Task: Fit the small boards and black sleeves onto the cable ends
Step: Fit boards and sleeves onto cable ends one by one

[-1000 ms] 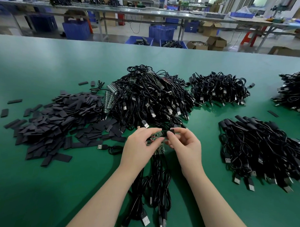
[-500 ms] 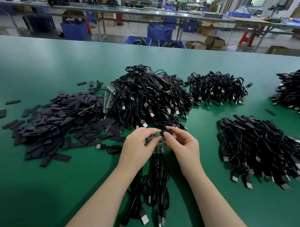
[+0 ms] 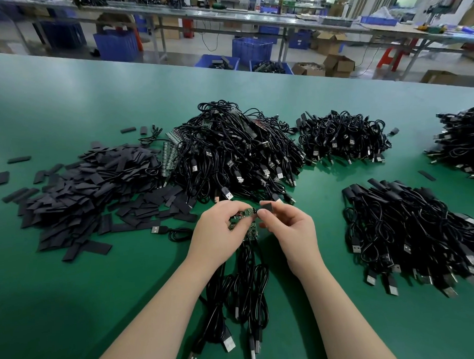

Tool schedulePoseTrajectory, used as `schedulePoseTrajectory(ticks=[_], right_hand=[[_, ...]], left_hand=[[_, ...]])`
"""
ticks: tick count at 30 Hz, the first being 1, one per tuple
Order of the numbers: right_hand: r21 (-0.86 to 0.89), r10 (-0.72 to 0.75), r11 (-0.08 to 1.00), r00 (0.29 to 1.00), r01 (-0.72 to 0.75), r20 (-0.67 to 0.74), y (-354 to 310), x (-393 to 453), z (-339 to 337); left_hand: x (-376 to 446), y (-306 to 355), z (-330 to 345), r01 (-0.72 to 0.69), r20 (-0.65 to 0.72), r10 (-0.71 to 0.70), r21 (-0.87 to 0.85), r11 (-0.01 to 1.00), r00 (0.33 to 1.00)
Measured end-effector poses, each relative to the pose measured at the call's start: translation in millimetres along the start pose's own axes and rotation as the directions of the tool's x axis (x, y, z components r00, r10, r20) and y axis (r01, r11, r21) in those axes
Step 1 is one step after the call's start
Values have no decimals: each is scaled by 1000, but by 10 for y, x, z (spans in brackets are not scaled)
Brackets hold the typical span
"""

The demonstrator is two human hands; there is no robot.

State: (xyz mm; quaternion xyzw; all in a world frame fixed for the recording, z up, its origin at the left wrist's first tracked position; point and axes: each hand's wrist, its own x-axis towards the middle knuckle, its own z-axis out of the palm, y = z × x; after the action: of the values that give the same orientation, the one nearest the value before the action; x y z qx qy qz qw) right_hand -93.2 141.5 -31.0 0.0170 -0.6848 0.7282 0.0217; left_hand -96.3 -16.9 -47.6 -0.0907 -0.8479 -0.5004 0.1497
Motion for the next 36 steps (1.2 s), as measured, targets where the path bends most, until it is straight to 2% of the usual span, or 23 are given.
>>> schedulePoseTrajectory(ticks=[10,18,23,27,31,36], right_hand=[[-12,-18,1000,997,17,-72,-5,-12,15],[-8,-16,1000,1000,16,-6,-19,-2,-6],[34,-9,999,997,11,-78,-26,-21,20],[136,43,990,990,-25,-132,-44,-20,7],[198,67,980,986,-36,-153,-47,-17,1],[149,21,989,992,-2,-127,-55,-40,26]], left_hand=[[-3,54,10,16,44,-15,-23,1000,999],[9,49,-7,-10,34,12,-52,999,999],[-1,56,-15,5,60,-1,-65,998,998],[0,78,-47,33,49,-28,-115,993,998],[4,66,-56,7,8,-7,-59,998,1000],[12,50,-57,-39,19,38,12,999,999]])
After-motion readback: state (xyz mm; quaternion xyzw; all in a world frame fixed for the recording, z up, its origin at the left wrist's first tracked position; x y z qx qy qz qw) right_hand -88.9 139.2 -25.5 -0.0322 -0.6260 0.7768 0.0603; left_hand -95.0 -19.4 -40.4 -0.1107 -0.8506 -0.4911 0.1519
